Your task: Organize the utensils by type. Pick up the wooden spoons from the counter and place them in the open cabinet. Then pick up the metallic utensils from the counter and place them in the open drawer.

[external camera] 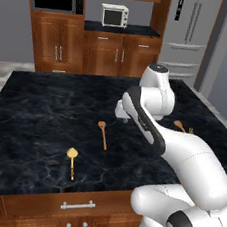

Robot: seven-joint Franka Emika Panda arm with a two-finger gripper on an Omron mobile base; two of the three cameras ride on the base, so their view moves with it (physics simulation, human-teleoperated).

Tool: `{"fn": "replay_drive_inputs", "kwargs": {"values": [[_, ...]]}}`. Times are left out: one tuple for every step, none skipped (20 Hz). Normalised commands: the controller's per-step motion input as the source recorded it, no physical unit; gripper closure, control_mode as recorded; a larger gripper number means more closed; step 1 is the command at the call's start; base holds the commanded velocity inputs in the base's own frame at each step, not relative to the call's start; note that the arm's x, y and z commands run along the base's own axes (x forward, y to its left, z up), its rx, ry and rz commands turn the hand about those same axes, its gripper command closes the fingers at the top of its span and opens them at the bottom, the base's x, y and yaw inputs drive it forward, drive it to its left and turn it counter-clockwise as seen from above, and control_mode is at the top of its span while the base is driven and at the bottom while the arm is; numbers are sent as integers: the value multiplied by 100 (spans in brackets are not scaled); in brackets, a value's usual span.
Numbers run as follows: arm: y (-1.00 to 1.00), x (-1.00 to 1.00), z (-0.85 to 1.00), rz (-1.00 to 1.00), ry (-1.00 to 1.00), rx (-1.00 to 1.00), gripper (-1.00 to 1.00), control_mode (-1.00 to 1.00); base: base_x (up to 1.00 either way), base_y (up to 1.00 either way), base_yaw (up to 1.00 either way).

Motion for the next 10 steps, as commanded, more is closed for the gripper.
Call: {"fn": "replay_drive_inputs", "kwargs": {"values": [[23,35,-35,-3,9,0,-100,-100,0,0,0],[22,35,-34,-3,7,0,-100,-100,0,0,0],[20,36,-31,-1,5,0,-100,-100,0,0,0],[19,36,-31,0,3,0,-100,-100,0,0,0],[17,36,-30,0,1,0,-100,-100,0,0,0],[14,38,-28,0,3,0,-100,-100,0,0,0],[14,39,-28,0,4,0,-100,-100,0,0,0],[14,40,-29,0,5,0,-100,-100,0,0,0],[16,40,-29,0,5,0,-100,-100,0,0,0],[16,40,-30,0,5,0,-100,-100,0,0,0]]}}
